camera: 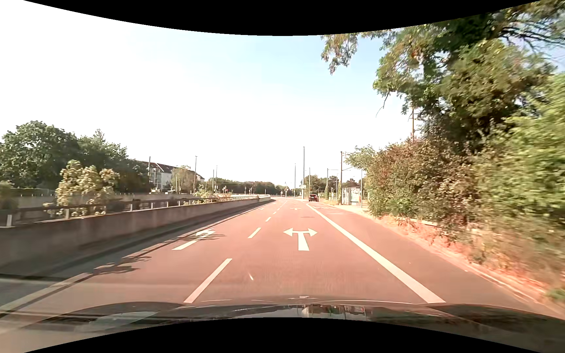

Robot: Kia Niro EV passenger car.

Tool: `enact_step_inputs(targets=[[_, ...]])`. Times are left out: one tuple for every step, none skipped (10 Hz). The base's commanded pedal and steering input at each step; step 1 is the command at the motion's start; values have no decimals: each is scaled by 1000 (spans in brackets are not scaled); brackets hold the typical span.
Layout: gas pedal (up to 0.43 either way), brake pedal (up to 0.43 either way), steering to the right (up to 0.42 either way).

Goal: Follow the waypoints while adhering to traffic rules and regulations

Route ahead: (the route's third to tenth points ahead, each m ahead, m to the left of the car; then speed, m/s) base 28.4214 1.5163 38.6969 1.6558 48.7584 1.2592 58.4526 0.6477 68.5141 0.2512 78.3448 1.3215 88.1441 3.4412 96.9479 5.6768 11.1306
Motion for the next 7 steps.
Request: enact_step_inputs(targets=[[67, 0, 3], [67, 0, 3], [67, 0, 3], [67, 0, 3], [67, 0, 3], [67, 0, 3], [67, 0, 4]])
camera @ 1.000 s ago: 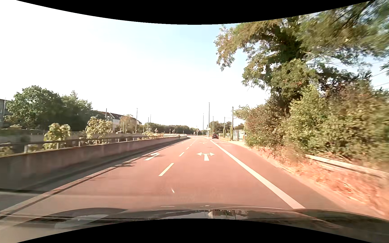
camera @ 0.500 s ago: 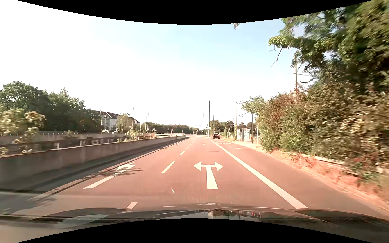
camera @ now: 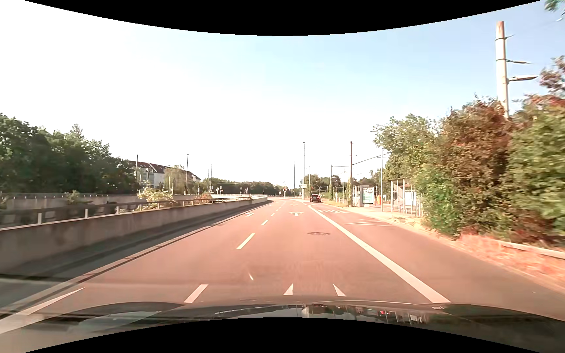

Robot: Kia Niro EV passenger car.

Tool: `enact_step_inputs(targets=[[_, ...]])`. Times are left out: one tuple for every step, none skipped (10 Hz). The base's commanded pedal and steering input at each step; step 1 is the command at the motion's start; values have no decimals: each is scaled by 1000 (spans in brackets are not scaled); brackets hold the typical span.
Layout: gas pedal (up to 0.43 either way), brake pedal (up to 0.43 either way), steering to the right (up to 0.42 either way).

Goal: Follow the waypoints while adhering to traffic rules and regulations

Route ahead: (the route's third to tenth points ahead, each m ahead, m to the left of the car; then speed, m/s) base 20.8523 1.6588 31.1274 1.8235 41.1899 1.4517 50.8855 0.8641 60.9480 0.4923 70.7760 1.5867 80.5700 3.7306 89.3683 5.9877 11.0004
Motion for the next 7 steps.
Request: enact_step_inputs(targets=[[59, 0, 3], [59, 0, 4], [59, 0, 4], [59, 0, 4], [59, 0, 4], [59, 0, 4], [59, 0, 4]])
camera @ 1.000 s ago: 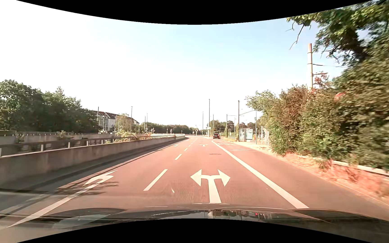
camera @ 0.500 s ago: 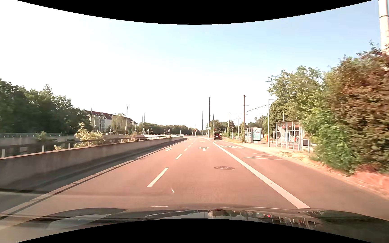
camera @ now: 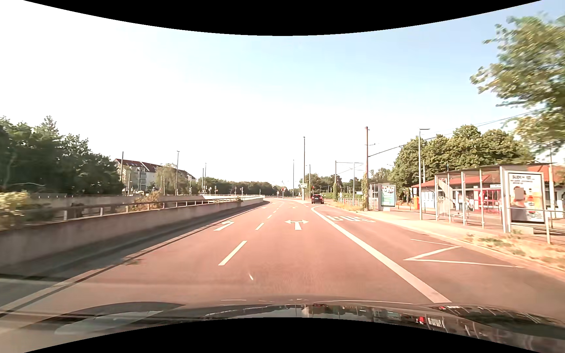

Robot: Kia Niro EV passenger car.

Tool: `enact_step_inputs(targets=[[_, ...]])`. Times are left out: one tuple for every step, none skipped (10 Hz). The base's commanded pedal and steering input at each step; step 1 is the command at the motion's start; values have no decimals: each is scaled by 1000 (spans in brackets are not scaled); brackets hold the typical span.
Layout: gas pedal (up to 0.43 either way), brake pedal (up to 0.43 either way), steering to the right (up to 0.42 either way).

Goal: Follow the waypoints while adhering to traffic rules and regulations

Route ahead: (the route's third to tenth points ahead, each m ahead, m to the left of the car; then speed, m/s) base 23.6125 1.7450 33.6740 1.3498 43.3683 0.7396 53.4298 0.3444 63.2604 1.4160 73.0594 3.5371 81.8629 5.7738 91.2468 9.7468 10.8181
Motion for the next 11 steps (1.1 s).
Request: enact_step_inputs(targets=[[59, 0, 3], [59, 0, 4], [59, 0, 3], [59, 0, 3], [59, 0, 3], [59, 0, 3], [59, 0, 3], [59, 0, 3], [59, 0, 3], [59, 0, 3], [59, 0, 3]])
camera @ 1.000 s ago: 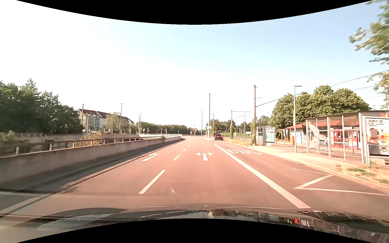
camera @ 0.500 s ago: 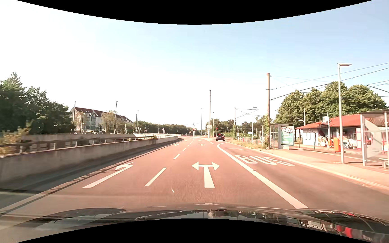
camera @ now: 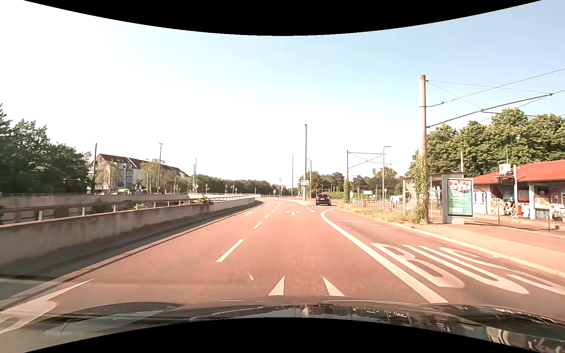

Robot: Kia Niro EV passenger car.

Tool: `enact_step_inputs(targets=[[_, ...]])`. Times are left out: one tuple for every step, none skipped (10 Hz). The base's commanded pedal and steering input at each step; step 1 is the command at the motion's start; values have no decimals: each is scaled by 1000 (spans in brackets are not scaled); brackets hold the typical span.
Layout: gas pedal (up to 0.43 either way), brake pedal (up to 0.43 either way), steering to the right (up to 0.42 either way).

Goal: Follow the waypoints while adhering to traffic rules and regulations

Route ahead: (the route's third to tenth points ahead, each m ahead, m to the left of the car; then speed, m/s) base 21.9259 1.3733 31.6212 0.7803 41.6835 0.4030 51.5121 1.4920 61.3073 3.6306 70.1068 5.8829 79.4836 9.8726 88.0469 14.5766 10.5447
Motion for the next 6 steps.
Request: enact_step_inputs(targets=[[59, 0, 3], [59, 0, 4], [59, 0, 4], [59, 0, 4], [47, 0, 4], [39, 0, 4]])
